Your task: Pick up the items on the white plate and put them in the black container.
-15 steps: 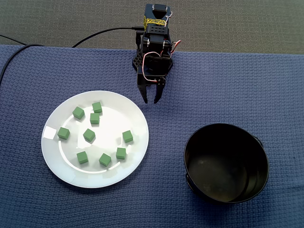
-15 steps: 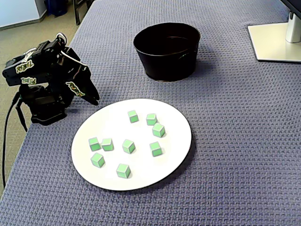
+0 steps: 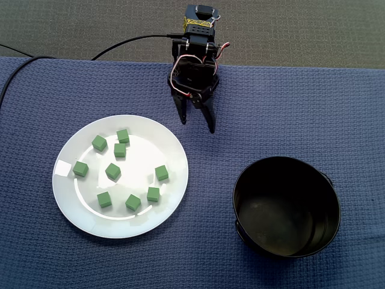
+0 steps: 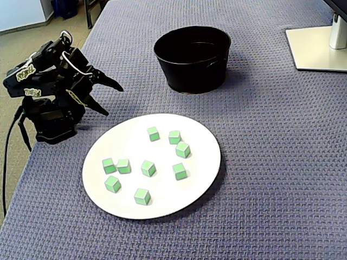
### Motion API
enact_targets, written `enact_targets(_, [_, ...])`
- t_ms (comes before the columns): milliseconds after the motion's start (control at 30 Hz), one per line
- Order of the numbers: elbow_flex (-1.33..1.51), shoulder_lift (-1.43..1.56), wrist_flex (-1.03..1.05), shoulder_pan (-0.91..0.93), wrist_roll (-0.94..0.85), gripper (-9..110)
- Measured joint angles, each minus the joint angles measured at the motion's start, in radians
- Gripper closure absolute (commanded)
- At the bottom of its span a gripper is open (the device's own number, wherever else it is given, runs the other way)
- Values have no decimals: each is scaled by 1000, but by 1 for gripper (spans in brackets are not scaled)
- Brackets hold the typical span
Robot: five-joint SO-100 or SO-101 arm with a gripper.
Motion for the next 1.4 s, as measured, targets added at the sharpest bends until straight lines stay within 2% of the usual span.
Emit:
enact_targets(200, [-107, -204, -138, 144, 74, 65])
enact_targets(400, [-310, -548, -222, 247, 160, 66])
enact_targets(567, [-431, -834, -319, 259, 230, 67])
enact_targets(867, [-666, -1315, -341, 212, 383, 68])
enact_targets(1200, [-822, -1571, -367, 193, 394, 68])
enact_targets(1400, [-867, -1637, -367, 192, 394, 72])
